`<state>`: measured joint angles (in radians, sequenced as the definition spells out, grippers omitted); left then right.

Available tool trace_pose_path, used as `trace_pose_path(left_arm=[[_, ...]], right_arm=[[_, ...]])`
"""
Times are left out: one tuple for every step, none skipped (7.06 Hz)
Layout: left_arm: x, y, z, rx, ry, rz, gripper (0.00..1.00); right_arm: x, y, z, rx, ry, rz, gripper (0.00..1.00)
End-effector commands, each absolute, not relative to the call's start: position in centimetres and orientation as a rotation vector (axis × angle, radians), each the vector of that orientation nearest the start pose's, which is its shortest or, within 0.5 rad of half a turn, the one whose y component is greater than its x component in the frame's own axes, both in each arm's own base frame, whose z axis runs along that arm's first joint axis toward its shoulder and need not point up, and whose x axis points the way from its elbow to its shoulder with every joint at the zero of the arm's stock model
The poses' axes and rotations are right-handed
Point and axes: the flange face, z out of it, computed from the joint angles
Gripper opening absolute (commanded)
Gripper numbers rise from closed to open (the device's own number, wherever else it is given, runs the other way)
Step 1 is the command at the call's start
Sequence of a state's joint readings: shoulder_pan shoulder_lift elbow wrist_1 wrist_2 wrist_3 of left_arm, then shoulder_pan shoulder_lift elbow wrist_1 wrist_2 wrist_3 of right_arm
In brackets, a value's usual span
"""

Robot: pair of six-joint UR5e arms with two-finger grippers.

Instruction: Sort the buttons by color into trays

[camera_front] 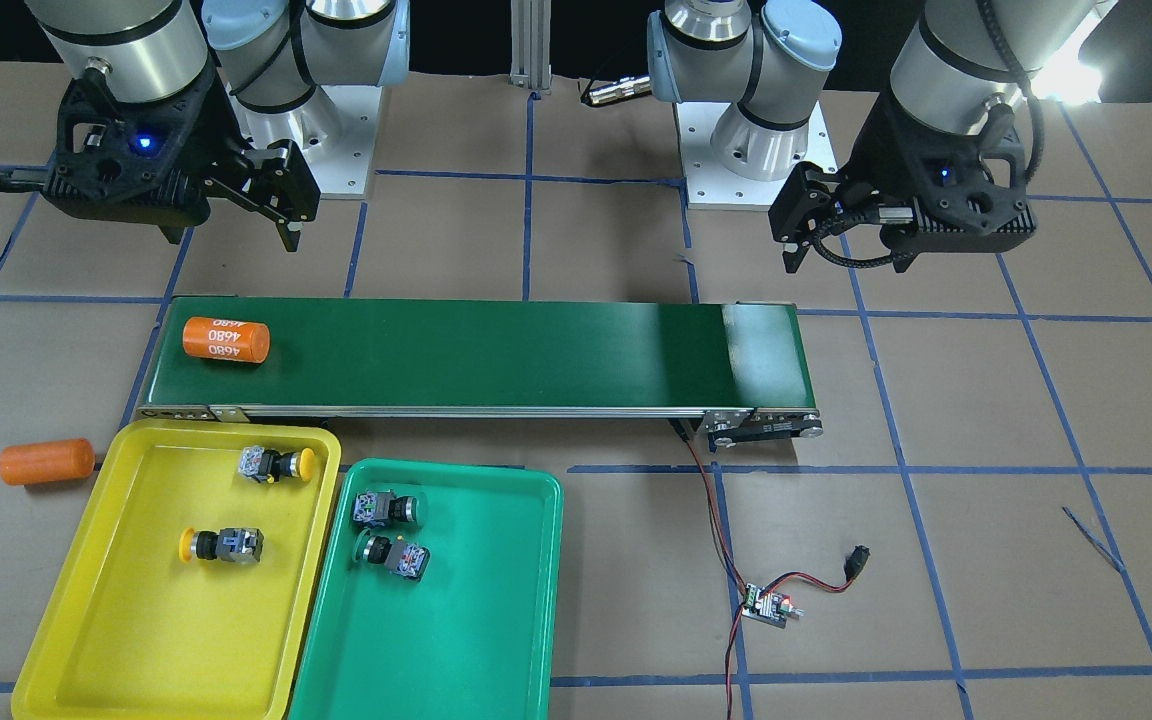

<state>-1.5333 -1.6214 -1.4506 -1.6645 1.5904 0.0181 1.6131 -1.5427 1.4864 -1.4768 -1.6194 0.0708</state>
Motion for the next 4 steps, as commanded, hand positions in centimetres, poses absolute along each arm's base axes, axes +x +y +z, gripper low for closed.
trace_pose_path(left_arm=[[-11.28,-51.43,51.19,-0.033,3.125,0.041,1.00],[-11.26,-51.40,50.96,-0.031,3.124,0.049,1.00],[-11.28,-51.44,51.12,-0.031,3.125,0.042,1.00],[-11.28,-51.44,51.13,-0.031,3.125,0.041,1.00]], right_arm=[[14.81,-49.17,50.63,0.041,3.208,0.087,1.00],[14.66,-49.19,50.60,0.040,3.223,0.094,1.00],[14.71,-49.21,50.45,0.033,3.226,0.099,1.00],[14.65,-49.22,50.38,0.033,3.225,0.102,1.00]])
